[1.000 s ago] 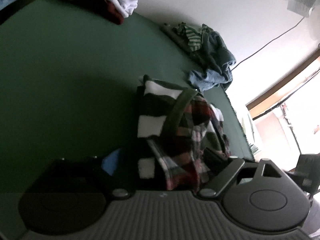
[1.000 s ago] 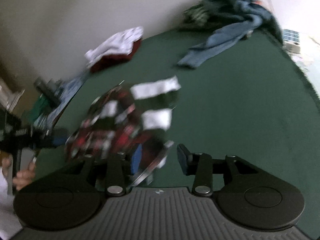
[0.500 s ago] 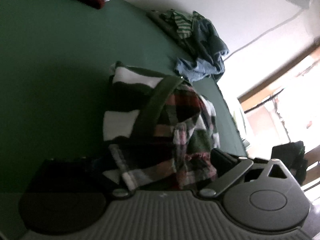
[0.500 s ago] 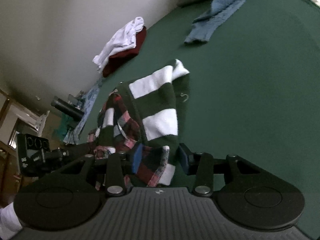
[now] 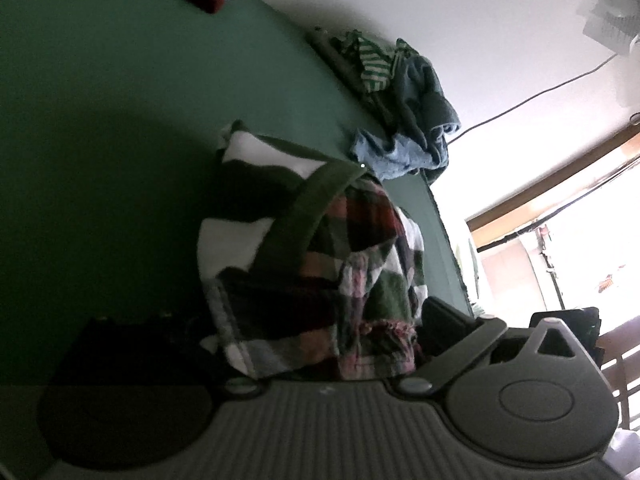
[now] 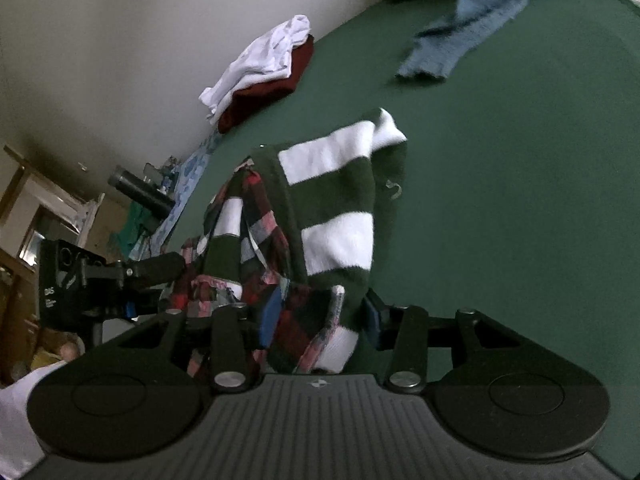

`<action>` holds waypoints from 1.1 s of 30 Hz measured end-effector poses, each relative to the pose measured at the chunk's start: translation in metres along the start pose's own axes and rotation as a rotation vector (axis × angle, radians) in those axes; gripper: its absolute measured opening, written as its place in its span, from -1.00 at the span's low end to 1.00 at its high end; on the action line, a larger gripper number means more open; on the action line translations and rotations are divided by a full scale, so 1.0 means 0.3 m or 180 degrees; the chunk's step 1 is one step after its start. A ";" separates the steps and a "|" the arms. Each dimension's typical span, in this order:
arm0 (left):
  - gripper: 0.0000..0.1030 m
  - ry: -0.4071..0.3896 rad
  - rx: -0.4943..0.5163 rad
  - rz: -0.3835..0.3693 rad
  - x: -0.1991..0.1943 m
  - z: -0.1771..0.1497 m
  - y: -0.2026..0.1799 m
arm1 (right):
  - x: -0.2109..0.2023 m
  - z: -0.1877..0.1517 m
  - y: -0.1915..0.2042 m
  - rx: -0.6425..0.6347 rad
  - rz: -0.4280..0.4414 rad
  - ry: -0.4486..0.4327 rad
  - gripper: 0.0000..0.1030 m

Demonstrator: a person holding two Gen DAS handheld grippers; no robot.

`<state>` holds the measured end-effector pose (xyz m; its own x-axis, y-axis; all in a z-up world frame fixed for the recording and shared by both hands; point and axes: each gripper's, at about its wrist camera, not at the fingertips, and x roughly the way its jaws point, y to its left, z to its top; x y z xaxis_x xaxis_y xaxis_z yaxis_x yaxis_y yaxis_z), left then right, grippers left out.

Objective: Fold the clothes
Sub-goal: 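Lift the folded bundle with both grippers and carry it toward the clothes stack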

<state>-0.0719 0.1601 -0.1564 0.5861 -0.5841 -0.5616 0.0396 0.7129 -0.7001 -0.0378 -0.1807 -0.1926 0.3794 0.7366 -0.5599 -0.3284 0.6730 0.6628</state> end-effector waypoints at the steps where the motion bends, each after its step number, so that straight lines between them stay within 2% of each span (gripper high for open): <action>1: 0.97 -0.0020 -0.0033 -0.0022 -0.002 -0.001 0.008 | 0.005 -0.003 0.001 0.0018 -0.0002 -0.0044 -0.04; 3: 0.97 -0.0030 -0.0124 -0.0078 -0.004 0.001 0.022 | 0.005 -0.013 0.004 0.0015 -0.0023 -0.0094 -0.05; 7: 0.98 -0.0053 -0.0280 -0.0229 -0.019 -0.002 0.055 | -0.014 -0.022 -0.009 0.0087 0.0017 -0.0015 -0.09; 12: 0.98 0.0041 -0.0284 -0.0263 -0.005 0.014 0.055 | -0.009 -0.016 -0.009 0.0089 0.0053 0.0021 -0.08; 16: 0.97 0.0101 -0.0312 -0.0294 0.022 0.037 0.058 | 0.026 -0.007 -0.014 0.0194 0.0097 -0.0167 -0.03; 19: 0.94 0.0043 -0.0336 -0.0246 0.023 0.029 0.057 | 0.028 -0.008 -0.020 0.0300 0.0096 -0.0234 -0.09; 23: 0.67 -0.0058 -0.0400 -0.0134 0.008 0.006 0.056 | 0.015 -0.010 -0.023 0.0354 0.0077 -0.0152 -0.19; 27: 0.22 -0.0130 -0.0490 0.0037 -0.009 -0.008 0.054 | 0.008 -0.010 -0.008 0.0368 0.0010 -0.0153 -0.24; 30: 0.09 -0.0197 -0.0419 0.0107 -0.021 0.009 0.020 | -0.005 0.006 0.001 0.0423 0.0077 -0.0204 -0.27; 33: 0.03 -0.0283 -0.0367 0.0127 -0.037 0.036 -0.020 | -0.025 0.047 0.026 0.0385 0.0177 -0.0263 -0.29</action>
<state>-0.0698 0.1666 -0.1414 0.6549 -0.5160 -0.5522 -0.0753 0.6825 -0.7270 -0.0310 -0.1819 -0.1761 0.4350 0.7611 -0.4811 -0.2462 0.6145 0.7495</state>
